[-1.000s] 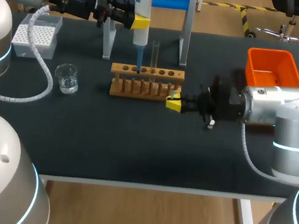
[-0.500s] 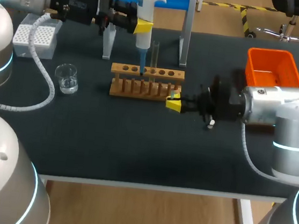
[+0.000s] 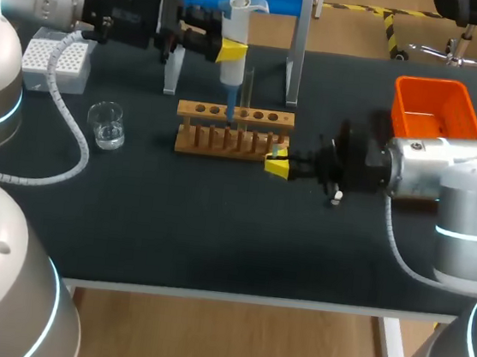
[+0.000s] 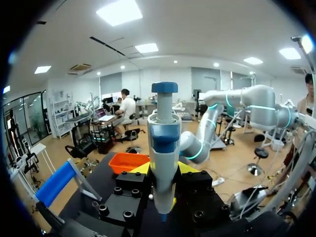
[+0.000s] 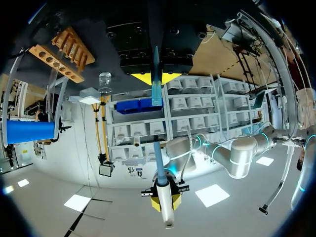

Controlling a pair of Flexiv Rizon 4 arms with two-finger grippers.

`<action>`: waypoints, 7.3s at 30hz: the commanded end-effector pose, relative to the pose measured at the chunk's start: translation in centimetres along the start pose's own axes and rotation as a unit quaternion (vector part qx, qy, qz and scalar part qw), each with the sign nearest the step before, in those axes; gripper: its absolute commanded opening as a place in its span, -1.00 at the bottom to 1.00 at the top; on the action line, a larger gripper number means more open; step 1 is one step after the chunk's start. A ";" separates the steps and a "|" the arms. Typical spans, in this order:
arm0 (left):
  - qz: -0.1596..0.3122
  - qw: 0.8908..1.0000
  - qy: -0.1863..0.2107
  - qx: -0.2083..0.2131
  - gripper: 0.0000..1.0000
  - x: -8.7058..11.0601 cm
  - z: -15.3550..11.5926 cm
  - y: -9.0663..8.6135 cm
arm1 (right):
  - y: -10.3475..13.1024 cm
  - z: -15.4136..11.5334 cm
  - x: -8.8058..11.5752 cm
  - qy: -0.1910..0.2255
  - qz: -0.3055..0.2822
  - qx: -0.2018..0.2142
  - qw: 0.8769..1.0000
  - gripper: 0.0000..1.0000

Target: Invert the test tube, pick up the pipette, mount the tip to pipette, aspirate from beaker and dispense into the tube, eject the tip, return the pipette, and cap with the stopper.

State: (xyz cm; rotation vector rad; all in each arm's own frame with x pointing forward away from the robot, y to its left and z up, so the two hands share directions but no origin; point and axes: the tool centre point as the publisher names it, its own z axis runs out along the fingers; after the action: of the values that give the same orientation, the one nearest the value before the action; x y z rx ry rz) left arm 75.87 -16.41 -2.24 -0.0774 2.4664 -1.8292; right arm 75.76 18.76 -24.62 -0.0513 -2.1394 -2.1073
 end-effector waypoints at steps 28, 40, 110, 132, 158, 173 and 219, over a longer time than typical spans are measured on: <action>-0.002 1.000 0.006 -0.004 -1.00 -0.1 0.1 -0.1 | 0.5 1.9 -0.6 -0.018 0.005 0.009 1.000 -1.00; -0.002 1.000 0.006 -0.004 -1.00 -0.1 0.1 -0.1 | 1.2 4.2 -1.4 -0.024 -0.023 0.018 0.999 -1.00; -0.002 1.000 0.006 -0.004 -1.00 -0.1 0.1 -0.1 | 4.5 6.9 -0.5 0.013 -0.069 -0.006 0.998 -1.00; -0.002 1.000 0.006 -0.004 -1.00 -0.1 0.1 -0.1 | 4.5 6.8 -0.5 0.014 -0.070 -0.008 0.997 -1.00; -0.002 1.000 0.006 -0.004 -1.00 -0.1 0.1 -0.1 | 4.3 7.0 -1.1 0.015 -0.063 -0.012 0.998 -1.00; -0.002 1.000 0.006 -0.004 -1.00 -0.1 0.1 -0.1 | 4.4 7.2 -1.0 0.030 -0.080 0.003 0.996 -1.00; -0.002 1.000 0.006 -0.004 -1.00 -0.1 0.1 -0.1 | 3.1 7.5 -1.1 0.038 -0.060 -0.007 0.997 -1.00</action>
State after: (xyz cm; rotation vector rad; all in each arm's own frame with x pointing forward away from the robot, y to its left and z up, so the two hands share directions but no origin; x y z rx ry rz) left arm 75.86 -16.53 -2.18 -0.0749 2.4823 -1.8249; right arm 76.60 26.38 -21.82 0.1538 -2.1350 -2.1542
